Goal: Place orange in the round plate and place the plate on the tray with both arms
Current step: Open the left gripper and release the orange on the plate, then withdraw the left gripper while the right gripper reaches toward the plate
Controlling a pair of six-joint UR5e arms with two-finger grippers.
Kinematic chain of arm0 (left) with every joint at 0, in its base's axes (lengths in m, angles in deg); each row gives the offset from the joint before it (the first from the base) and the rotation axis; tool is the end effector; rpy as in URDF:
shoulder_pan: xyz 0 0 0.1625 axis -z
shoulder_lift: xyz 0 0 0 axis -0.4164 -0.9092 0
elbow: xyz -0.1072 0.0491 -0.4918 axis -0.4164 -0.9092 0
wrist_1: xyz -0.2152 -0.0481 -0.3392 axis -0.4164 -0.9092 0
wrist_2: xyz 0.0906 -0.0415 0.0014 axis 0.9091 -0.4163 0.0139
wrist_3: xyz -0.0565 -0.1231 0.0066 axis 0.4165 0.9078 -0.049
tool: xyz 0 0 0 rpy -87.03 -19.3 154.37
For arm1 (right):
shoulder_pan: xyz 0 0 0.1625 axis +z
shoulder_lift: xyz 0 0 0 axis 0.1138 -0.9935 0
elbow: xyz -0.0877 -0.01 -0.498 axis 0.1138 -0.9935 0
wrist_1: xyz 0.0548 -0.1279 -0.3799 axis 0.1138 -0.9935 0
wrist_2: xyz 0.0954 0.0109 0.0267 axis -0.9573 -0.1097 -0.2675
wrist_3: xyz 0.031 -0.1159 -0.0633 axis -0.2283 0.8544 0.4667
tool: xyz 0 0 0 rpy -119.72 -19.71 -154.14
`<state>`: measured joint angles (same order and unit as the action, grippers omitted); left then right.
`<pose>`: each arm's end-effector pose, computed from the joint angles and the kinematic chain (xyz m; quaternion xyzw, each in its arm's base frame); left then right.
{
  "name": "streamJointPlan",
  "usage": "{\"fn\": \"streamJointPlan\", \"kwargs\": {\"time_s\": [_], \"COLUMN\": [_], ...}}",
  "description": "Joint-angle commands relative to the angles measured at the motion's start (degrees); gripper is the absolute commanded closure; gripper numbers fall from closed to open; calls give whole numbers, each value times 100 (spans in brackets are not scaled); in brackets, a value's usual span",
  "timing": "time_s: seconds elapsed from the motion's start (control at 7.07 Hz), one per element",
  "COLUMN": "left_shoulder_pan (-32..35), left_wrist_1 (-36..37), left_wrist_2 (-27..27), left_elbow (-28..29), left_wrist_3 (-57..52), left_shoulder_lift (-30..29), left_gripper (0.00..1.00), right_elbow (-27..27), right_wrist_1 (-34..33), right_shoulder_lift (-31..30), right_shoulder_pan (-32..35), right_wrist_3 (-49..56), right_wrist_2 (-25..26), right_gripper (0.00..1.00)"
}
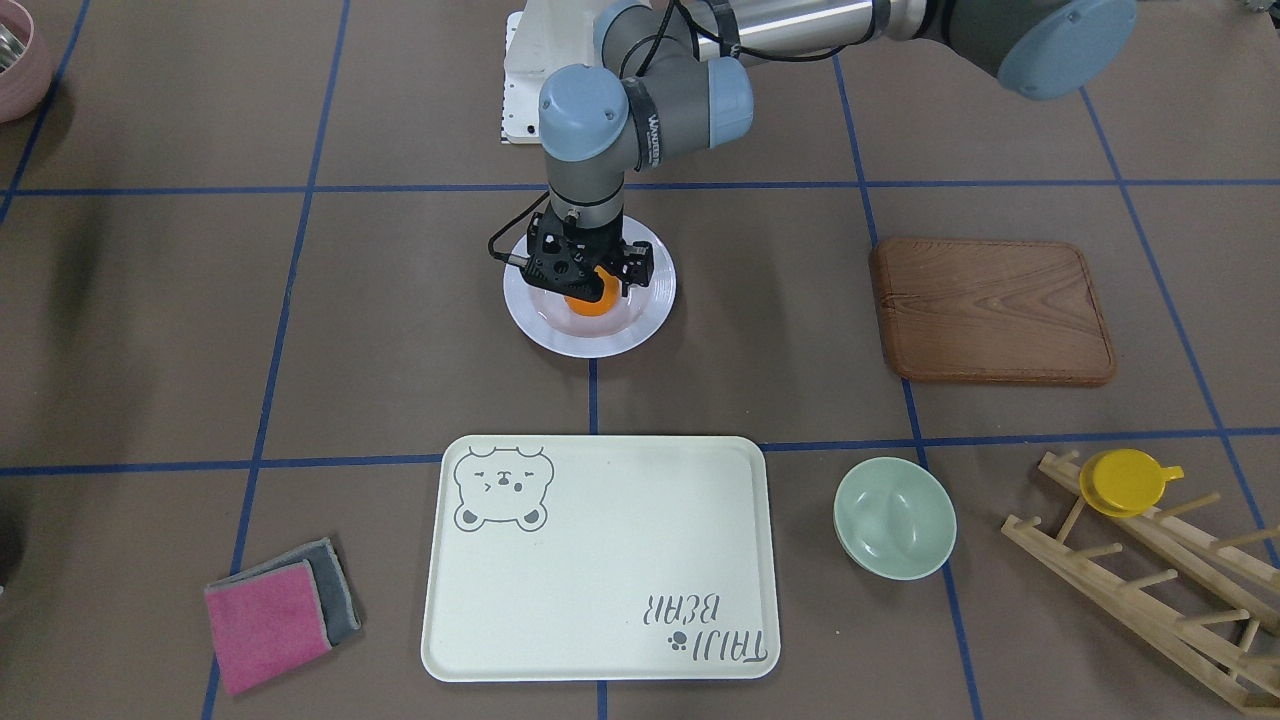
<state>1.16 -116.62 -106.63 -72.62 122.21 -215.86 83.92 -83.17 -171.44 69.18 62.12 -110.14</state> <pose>0.6914 -0.4317 0.2399 0.0623 0.3983 0.1580 0.9014 -0.0917 -0.4848 0.6505 0.1879 -0.4095 -0.2900 0.8443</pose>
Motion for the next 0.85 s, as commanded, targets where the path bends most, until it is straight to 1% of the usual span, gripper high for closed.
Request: {"fn": "streamJointPlan", "kwargs": {"time_s": [0.0, 0.14, 0.28, 0.42, 0.57, 0.71], "left_shoulder_pan": [261, 567, 953, 1496, 1972, 2281], "left_wrist_1": [21, 29, -49, -50, -102, -616], "left_wrist_2": [-25, -103, -278, -497, -1039, -1114], "left_elbow": [-1781, -2190, -2263, -2273, -2308, -2256], "left_wrist_3": [-99, -648, -1245, -1921, -2041, -2425], "left_shoulder_lift": [1315, 1705, 2187, 2558, 2996, 3445], "left_gripper": [1, 1, 1, 1, 1, 1], "right_elbow": [-21, -13, 40, 162, 381, 574], "right_wrist_1": [0, 9, 9, 17, 17, 270], "right_shoulder_lift": [140, 306, 464, 683, 799, 870], "right_shoulder_pan": [-126, -310, -572, -984, -1423, -1906], "right_wrist_3": [-315, -692, -1070, -1718, -2385, -3132], "right_wrist_2": [7, 7, 199, 496, 769, 1172], "right_gripper": [0, 0, 0, 0, 0, 0]}}
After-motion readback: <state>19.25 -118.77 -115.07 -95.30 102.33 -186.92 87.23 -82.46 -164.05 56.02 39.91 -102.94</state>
